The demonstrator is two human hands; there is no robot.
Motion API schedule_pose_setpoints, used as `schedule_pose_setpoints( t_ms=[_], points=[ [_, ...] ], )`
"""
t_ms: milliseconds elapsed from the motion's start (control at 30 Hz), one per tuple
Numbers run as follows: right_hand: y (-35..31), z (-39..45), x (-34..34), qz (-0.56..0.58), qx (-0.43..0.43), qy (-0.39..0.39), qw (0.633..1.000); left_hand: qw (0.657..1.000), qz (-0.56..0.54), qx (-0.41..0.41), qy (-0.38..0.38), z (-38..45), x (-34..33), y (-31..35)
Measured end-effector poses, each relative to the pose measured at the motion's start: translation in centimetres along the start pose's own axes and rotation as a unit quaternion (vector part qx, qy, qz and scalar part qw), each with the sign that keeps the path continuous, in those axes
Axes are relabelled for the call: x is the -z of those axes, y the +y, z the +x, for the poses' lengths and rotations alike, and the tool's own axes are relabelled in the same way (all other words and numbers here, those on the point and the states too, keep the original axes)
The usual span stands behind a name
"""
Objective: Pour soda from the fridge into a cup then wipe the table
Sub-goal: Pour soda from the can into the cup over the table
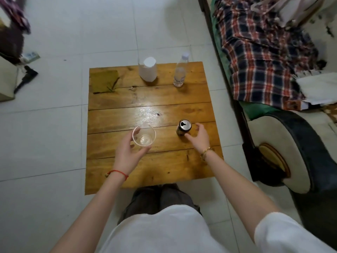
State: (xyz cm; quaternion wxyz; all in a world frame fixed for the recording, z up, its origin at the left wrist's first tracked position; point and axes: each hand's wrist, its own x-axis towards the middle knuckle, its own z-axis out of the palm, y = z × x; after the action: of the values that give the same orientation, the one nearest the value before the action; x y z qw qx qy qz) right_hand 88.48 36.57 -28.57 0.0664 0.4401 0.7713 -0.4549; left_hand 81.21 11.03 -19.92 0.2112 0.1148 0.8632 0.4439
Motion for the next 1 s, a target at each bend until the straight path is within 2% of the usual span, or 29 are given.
schedule_pose_setpoints(
  t_ms=[167,533,767,1000],
  points=[
    [2.6,5.0,-3.4,-0.054,0.000,-0.019,0.998,1.000,0.008,0.013,0.020,2.0,-1.3,-3.0],
    [5.0,9.0,-7.0,-0.034,0.014,0.052,0.998,0.999,0.003,0.040,0.026,4.7,-3.3,-6.4],
    [2.5,5.9,-4.3,0.006,0.048,0.062,0.997,0.999,-0.004,0.040,0.020,4.0,-1.9,-3.6],
    [-4.4,-0.8,2.4,0.044,0.181,0.004,0.983,1.000,-0.004,-0.002,0.002,2.6,0.9,1.9]
  ],
)
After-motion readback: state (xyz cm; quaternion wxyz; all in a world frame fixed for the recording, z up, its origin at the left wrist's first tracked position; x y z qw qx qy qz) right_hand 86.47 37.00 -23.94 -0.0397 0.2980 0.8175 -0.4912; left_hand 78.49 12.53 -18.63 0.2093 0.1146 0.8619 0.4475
